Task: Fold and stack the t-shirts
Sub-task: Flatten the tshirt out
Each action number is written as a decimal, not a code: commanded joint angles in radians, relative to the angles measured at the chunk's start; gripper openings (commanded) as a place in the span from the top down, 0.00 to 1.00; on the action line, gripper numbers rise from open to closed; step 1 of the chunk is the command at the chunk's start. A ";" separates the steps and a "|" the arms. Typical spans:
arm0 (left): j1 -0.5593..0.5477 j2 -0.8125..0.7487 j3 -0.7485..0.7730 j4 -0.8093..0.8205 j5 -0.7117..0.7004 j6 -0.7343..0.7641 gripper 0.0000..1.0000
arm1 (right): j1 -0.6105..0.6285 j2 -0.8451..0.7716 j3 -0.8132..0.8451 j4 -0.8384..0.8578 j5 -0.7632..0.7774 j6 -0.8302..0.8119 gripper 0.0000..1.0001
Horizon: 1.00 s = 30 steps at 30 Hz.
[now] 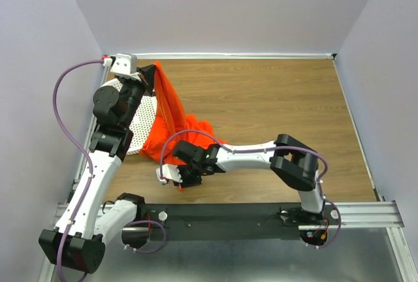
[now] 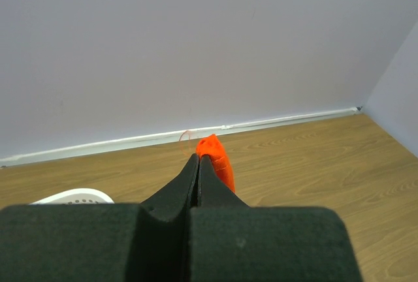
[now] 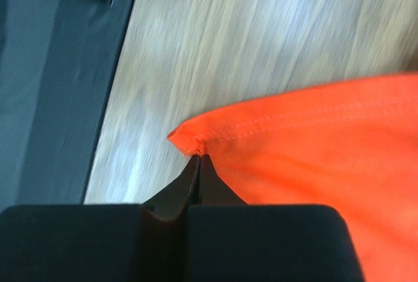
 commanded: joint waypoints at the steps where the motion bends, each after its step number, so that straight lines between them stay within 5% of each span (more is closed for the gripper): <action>1: 0.007 -0.024 -0.005 0.035 0.013 0.017 1.00 | -0.010 -0.187 -0.067 -0.037 0.032 -0.019 1.00; 5: 0.007 -0.021 0.017 0.033 0.016 0.009 1.00 | -0.108 -0.416 -0.094 -0.057 -0.006 -0.022 0.99; 10: 0.007 -0.011 0.057 0.047 0.051 -0.018 1.00 | -0.466 -0.637 -0.049 -0.080 -0.097 0.044 0.99; 14: 0.007 0.024 0.149 0.071 0.094 -0.054 1.00 | -0.640 -0.731 0.058 -0.080 0.006 0.089 1.00; 25: 0.006 0.029 0.564 0.200 0.201 -0.239 1.00 | -0.760 -0.627 1.033 -0.155 0.322 0.204 0.99; 30: 0.006 -0.132 0.563 0.338 0.206 -0.323 1.00 | -0.810 -0.697 1.158 -0.147 0.383 0.208 0.99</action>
